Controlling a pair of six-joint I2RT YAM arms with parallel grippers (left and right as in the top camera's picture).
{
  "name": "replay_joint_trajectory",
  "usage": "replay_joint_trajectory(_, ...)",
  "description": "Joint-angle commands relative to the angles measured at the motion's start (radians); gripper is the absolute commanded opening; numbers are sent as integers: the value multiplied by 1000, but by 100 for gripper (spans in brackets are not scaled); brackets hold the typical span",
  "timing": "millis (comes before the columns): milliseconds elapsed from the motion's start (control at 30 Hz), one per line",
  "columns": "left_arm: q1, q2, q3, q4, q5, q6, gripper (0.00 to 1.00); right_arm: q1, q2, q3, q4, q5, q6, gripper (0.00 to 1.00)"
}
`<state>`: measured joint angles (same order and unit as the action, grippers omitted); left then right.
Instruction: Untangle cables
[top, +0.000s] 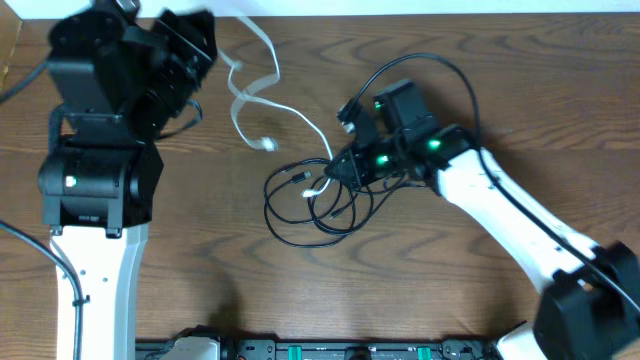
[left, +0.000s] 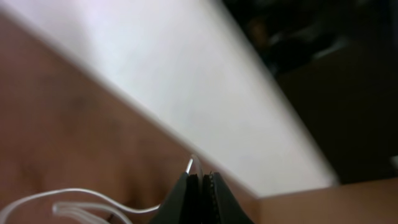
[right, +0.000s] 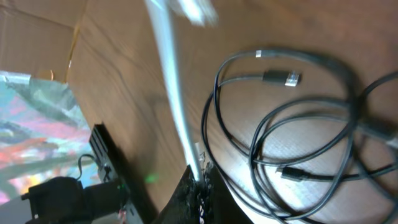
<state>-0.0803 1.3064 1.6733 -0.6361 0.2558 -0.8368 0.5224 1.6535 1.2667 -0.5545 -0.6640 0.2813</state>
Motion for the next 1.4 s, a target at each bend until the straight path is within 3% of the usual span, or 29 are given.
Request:
replay_joint_trajectory(0,2,32,13,-103,11,80,8,-26,-95,23,13,53,-77,1)
replay_joint_trajectory(333,-37,173,11,-259,325,397,8,-32,-136,23,55,138,-130,1)
replay_joint_trajectory(467,-37,216,11,-325,401,437,8,-32,-136,23,90,134,-136,2)
replay_joint_trajectory(700,-37,254,11,-350,647,512,8,-39,-136,23,145,130,-166,13)
replay_joint_trajectory(1000,-37,254,11,-351,653,515,8,-40,-136,23,153,60,-237,40)
replay_joint_trajectory(1367,-37,254,11,-358,657,514,8,-42,-134,22,196,-35,-238,42)
